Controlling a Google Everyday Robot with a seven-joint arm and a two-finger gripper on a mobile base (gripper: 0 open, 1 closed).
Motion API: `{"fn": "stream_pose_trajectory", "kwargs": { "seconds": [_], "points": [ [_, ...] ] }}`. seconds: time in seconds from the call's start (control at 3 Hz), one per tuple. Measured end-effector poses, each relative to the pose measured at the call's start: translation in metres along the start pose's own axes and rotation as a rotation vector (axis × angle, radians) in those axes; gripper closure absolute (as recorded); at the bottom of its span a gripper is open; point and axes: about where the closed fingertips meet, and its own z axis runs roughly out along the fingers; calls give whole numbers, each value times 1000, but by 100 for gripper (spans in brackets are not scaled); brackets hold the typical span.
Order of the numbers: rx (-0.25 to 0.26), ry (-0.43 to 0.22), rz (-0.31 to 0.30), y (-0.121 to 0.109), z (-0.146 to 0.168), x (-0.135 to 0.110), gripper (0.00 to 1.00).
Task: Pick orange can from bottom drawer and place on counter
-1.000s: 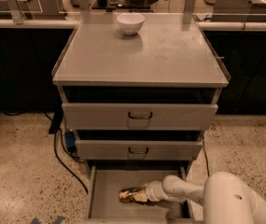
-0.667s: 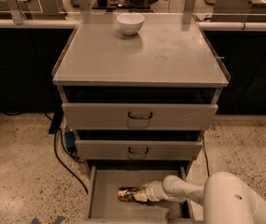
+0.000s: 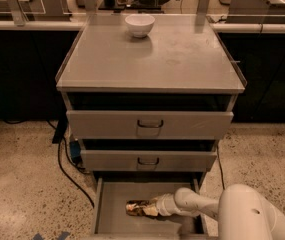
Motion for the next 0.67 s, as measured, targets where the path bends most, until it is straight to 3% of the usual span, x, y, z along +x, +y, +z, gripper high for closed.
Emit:
{"fn": "stream_pose_trajectory", "kwargs": {
  "seconds": [0.33, 0.67],
  "points": [
    [-7, 10, -39, 12, -5, -12, 100],
    [8, 25, -119, 28, -27, -50, 100]
  ]
}}
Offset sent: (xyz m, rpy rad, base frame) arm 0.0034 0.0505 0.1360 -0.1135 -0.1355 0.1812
